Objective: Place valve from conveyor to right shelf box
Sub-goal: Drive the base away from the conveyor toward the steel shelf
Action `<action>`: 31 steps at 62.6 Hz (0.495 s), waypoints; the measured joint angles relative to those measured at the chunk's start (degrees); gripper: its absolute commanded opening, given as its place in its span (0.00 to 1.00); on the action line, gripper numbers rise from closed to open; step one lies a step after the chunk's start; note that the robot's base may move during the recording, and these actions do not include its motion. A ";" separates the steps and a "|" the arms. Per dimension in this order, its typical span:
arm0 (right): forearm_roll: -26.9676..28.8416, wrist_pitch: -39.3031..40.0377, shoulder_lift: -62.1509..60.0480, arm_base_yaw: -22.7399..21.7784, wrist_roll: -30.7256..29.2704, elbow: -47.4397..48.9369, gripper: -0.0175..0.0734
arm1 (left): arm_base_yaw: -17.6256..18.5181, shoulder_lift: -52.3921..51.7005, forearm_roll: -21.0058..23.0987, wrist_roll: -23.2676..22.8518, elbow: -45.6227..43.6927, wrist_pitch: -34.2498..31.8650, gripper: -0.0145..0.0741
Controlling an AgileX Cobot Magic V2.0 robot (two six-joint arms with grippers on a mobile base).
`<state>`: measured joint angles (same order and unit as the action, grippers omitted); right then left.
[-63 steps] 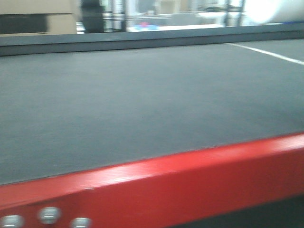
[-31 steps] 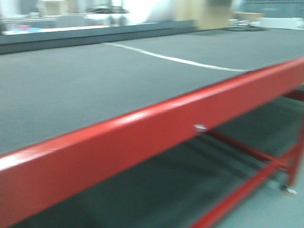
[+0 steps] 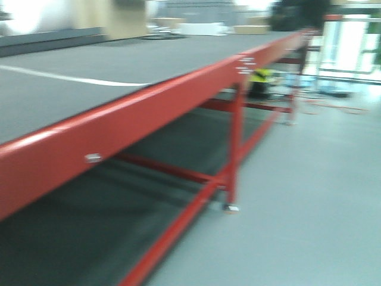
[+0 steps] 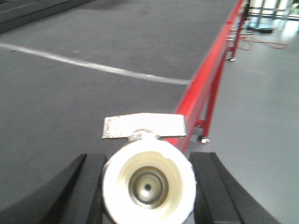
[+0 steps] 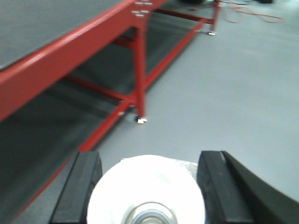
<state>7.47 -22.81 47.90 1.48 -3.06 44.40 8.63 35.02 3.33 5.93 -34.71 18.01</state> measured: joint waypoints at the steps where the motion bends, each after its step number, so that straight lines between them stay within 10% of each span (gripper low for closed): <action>1: 0.00 0.00 0.00 0.00 0.00 0.00 0.01 | 0.00 0.00 0.00 0.00 0.00 0.00 0.04; 31: 0.00 0.00 0.00 0.00 0.00 0.00 0.01 | 0.00 0.00 0.00 0.00 0.00 -0.72 0.04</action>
<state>7.47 -22.81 47.90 1.48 -3.06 44.40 8.63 35.02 3.33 5.93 -34.71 17.29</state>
